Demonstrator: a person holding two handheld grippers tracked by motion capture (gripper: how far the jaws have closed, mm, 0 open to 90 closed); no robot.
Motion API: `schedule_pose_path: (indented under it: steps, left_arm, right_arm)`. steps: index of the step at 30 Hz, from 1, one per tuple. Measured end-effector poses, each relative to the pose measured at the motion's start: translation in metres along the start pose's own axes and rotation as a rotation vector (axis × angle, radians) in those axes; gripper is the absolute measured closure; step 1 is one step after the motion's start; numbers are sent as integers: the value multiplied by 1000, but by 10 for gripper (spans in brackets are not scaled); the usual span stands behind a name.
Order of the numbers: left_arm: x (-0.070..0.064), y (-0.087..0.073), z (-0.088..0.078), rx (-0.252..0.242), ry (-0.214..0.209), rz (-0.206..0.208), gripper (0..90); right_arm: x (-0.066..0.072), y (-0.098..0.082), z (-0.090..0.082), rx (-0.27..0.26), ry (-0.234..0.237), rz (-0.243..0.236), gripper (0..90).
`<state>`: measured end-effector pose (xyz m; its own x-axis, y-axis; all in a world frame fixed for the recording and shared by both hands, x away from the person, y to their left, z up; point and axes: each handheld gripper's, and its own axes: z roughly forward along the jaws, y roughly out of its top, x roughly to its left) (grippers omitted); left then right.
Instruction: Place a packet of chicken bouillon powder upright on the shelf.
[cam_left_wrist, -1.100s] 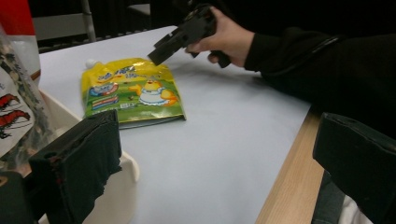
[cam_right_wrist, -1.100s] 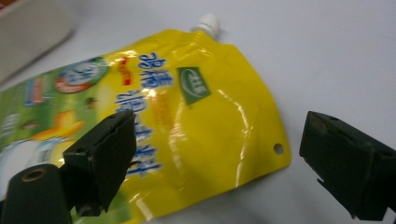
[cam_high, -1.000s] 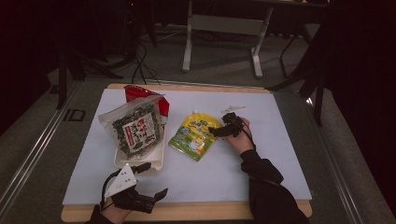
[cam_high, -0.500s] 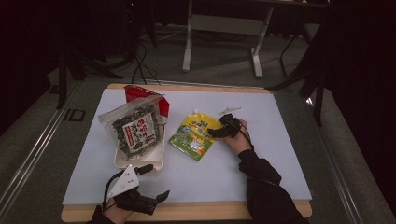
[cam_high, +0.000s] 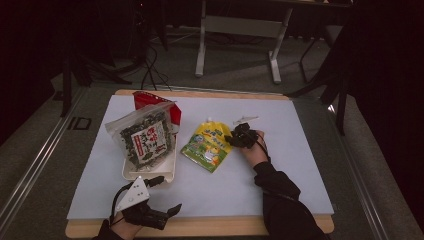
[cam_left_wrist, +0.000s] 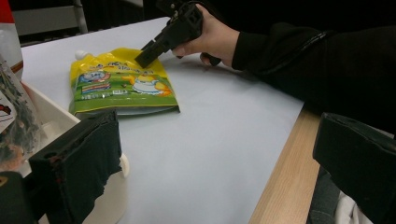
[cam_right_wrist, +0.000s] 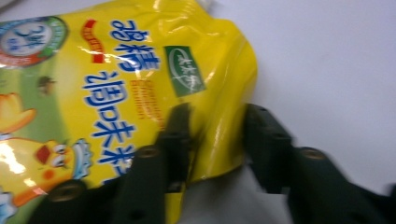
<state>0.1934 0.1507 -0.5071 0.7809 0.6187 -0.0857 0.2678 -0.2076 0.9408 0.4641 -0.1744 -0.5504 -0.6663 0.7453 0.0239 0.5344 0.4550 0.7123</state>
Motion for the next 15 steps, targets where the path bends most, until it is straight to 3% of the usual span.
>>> schedule_pose_path:
  steps: [4, 6, 12, 15]
  left_arm:
    - [0, 0, 0, 1, -1, 0, 23]
    - [0, 1, -1, -2, -1, -3, 23]
    - [2, 1, -2, -11, 2, -12, 24]
    - [2, 1, -1, -9, 3, -15, 23]
  right_arm:
    - [5, 2, 0, 13, 29, -8, 856]
    - [9, 4, 0, 24, 17, -19, 869]
    - [4, 7, -7, 19, 74, 17, 876]
    - [5, 11, -11, 14, 73, 0, 878]
